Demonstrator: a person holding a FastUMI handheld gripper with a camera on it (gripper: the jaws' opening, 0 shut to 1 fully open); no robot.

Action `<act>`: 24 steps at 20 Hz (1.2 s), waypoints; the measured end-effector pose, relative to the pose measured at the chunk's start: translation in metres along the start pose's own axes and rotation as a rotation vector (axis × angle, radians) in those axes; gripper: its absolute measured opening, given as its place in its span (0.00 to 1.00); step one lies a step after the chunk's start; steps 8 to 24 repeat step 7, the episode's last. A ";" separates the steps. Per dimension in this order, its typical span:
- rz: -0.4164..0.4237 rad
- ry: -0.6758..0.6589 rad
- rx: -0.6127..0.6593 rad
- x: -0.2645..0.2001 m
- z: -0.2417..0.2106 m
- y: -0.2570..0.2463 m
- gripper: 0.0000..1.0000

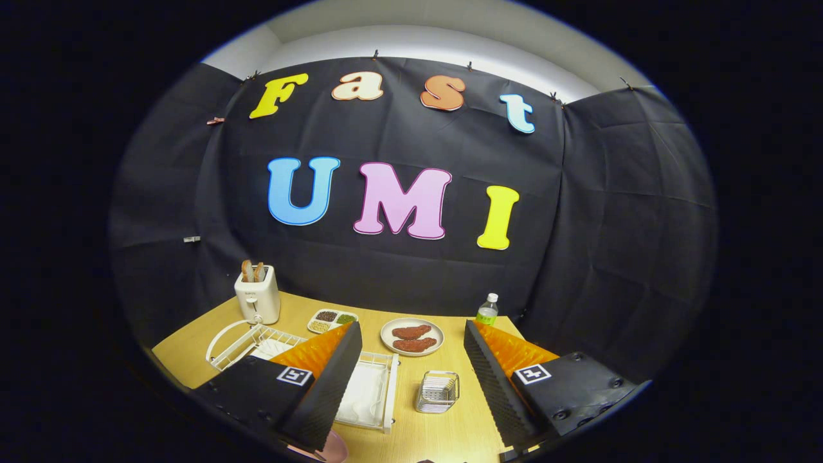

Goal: Take the plate from the dish rack, then take the spoon from the basket and place it into the plate.

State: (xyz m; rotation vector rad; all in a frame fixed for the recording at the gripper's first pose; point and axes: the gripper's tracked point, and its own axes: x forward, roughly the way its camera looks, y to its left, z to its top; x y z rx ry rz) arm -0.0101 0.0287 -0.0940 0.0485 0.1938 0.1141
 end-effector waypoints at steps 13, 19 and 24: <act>0.027 0.008 -0.025 -0.003 -0.004 0.010 0.98; 0.027 0.008 -0.025 -0.003 -0.004 0.010 0.98; 0.027 0.008 -0.025 -0.003 -0.004 0.010 0.98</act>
